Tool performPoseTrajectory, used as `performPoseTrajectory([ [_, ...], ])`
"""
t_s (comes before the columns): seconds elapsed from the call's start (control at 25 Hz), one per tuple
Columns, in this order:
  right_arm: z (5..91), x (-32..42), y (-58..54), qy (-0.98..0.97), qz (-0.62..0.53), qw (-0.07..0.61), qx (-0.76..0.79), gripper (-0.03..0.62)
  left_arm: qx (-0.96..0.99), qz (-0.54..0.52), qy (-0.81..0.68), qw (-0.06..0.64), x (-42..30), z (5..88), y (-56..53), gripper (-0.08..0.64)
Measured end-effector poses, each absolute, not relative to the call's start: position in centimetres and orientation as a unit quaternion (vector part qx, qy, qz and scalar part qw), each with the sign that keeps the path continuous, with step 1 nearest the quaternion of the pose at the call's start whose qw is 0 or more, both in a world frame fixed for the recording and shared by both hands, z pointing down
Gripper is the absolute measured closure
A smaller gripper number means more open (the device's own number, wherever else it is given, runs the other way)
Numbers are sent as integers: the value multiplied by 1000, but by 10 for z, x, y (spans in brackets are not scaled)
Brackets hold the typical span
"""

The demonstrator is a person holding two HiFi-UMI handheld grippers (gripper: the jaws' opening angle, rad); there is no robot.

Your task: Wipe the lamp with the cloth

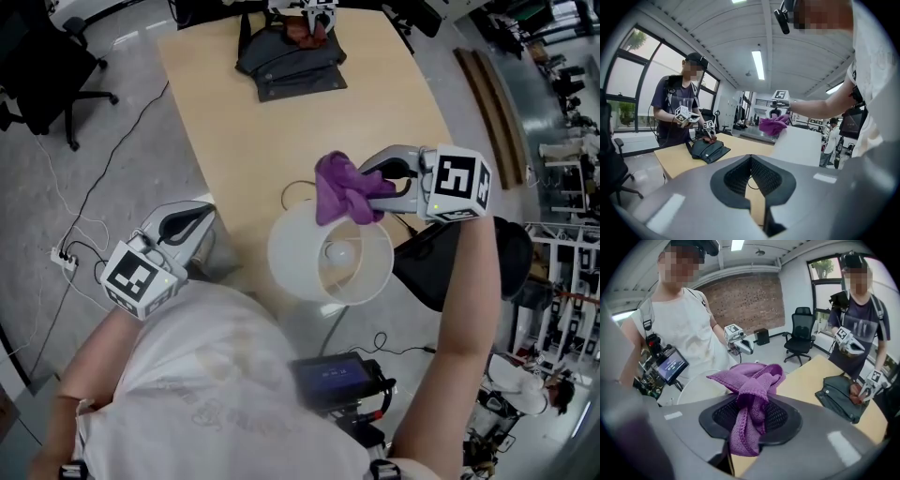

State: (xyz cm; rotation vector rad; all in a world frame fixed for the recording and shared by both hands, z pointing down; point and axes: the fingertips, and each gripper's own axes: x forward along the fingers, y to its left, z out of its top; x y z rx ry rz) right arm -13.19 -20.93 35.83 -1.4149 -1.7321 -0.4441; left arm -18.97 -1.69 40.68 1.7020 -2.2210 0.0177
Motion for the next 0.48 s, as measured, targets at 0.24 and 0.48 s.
performPoseTrajectory([
  [0.24, 420, -135, -203, -602, -236, 494, -580, 451, 572, 3, -800, 182, -200, 412, 4, 558],
  [0.48, 477, -148, -201, -568, -267, 526, -575, 449, 554, -5, -811, 190, -206, 417, 18, 558],
])
